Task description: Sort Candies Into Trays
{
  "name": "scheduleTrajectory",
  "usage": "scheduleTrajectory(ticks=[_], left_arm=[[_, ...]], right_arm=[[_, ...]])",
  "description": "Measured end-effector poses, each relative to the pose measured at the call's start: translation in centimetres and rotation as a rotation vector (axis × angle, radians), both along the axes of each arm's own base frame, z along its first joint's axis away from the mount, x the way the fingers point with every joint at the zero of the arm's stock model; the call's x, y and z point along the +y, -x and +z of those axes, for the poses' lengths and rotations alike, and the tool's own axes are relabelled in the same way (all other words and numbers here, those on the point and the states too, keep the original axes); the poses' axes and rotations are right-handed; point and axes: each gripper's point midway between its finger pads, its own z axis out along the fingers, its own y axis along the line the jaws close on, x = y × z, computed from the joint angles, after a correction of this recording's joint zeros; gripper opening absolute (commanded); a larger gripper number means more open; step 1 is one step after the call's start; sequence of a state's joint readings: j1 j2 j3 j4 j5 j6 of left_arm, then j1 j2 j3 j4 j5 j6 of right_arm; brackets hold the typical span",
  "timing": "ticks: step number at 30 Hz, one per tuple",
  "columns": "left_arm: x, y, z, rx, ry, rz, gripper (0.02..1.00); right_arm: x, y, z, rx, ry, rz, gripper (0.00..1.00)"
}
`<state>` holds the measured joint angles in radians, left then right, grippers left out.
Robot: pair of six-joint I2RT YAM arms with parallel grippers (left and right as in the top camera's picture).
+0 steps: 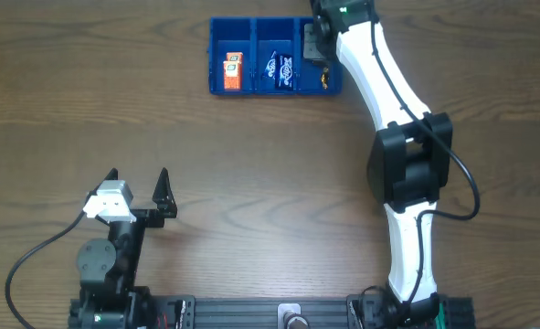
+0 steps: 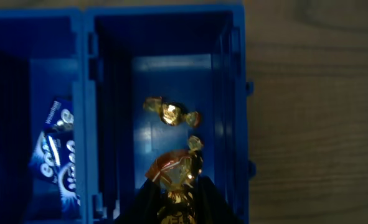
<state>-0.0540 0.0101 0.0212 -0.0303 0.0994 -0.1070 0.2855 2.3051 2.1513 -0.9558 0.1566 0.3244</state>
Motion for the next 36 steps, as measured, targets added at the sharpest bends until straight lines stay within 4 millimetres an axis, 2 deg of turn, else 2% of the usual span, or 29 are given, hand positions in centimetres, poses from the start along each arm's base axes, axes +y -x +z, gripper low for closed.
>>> scheduleTrajectory(ticks=[2,4,7,9,10,17,21,24,26,28,29,30,31,34,36], left_arm=[[0.0,0.0,0.0,0.000,0.000,0.000,0.998],[0.0,0.0,0.0,0.000,0.000,0.000,0.998],[0.0,0.0,0.0,0.000,0.000,0.000,0.998],[0.0,0.0,0.0,0.000,0.000,0.000,0.998],[0.0,0.0,0.0,0.000,0.000,0.000,0.998],[0.0,0.0,0.0,0.000,0.000,0.000,0.998],[0.0,0.0,0.0,0.000,0.000,0.000,0.998],[0.0,0.0,0.0,0.000,0.000,0.000,0.998],[0.0,0.0,0.0,0.000,0.000,0.000,0.998],[0.0,0.0,0.0,0.000,0.000,0.000,0.998],[0.0,0.0,0.0,0.000,0.000,0.000,0.998],[0.0,0.0,0.0,0.000,0.000,0.000,0.998],[0.0,0.0,0.0,0.000,0.000,0.000,0.998],[0.0,0.0,0.0,0.000,0.000,0.000,0.998],[0.0,0.0,0.0,0.000,0.000,0.000,0.998]], right_arm=[[0.1,-0.1,0.0,-0.003,-0.004,0.001,0.159],[0.1,-0.1,0.0,-0.002,-0.005,0.002,0.207],[0.1,-0.1,0.0,-0.003,-0.005,0.008,0.419],[0.2,-0.1,0.1,-0.006,-0.008,0.008,0.487],[0.2,-0.2,0.1,-0.009,-0.006,0.014,0.570],[0.5,-0.8,0.4,-0.035,-0.015,0.025,0.928],[0.1,-0.5,0.4,-0.016,-0.019,0.026,1.000],[-1.3,-0.1,1.6,-0.017,-0.016,0.011,0.998],[-2.9,0.4,4.3,-0.051,-0.018,-0.005,1.000],[-4.7,1.2,8.1,-0.112,-0.019,-0.032,0.998],[-6.4,2.0,12.0,-0.186,-0.018,-0.061,0.998],[-7.5,2.5,14.2,-0.235,-0.017,-0.074,0.998],[-9.0,3.9,17.1,-0.294,-0.013,-0.092,1.000],[-12.9,7.6,22.4,-0.427,0.012,-0.152,0.998],[-14.8,10.3,24.2,-0.497,0.040,-0.194,0.998]])
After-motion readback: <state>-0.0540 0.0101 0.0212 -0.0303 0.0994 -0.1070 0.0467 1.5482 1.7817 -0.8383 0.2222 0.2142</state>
